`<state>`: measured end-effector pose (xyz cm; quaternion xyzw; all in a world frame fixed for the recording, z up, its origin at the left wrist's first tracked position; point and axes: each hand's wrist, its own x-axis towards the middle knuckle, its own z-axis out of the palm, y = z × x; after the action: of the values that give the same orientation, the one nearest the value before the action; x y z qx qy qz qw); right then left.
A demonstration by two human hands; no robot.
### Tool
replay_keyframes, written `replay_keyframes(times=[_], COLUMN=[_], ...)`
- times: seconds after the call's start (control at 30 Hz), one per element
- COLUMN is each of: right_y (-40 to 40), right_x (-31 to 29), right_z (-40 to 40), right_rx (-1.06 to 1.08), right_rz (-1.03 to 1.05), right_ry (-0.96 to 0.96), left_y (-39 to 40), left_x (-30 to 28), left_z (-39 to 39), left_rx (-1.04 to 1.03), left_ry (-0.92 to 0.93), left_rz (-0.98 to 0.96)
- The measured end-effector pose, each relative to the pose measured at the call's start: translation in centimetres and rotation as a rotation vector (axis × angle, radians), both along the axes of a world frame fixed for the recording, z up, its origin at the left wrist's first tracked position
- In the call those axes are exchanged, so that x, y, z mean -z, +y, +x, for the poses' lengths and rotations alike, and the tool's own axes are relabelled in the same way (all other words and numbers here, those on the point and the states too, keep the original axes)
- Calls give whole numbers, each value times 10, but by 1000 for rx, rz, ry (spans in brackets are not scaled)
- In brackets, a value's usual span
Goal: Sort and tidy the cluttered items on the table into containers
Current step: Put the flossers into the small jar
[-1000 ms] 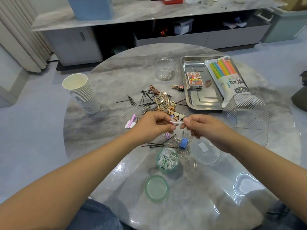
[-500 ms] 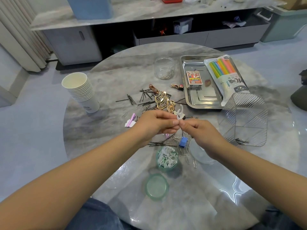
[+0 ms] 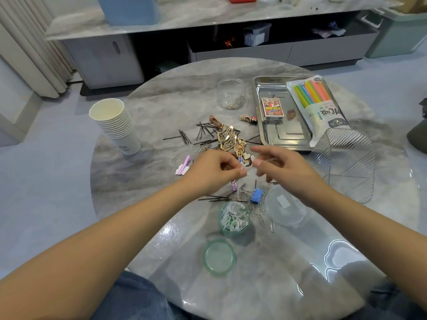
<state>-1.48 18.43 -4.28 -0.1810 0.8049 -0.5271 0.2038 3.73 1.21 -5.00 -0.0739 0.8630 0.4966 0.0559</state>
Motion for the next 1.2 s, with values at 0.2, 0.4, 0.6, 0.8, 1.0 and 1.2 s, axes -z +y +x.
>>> replay_keyframes(times=[0.2,0.4,0.6,0.8,1.0,1.2], right_y=[0,-4,-8,-10,-18,-5], right_x=[2,8,20,31,39,15], right_z=[6,18,22,31,36,21], right_rx=[-124,-195,-355,-519,-608,-495], right_rz=[111,105,169,178,194,109], right_ry=[244,471,601,688,747,799], left_y=[-1,-8,-15,-29,-30,-35], left_x=[1,4,13,22,31,32], left_z=[7,23,38,47,49,44], left_rx=[161,160,162,216,239,214], left_ry=[110,203,133,-44,-184,-231], left_rz=[-206,-182,-75,-67,6,14])
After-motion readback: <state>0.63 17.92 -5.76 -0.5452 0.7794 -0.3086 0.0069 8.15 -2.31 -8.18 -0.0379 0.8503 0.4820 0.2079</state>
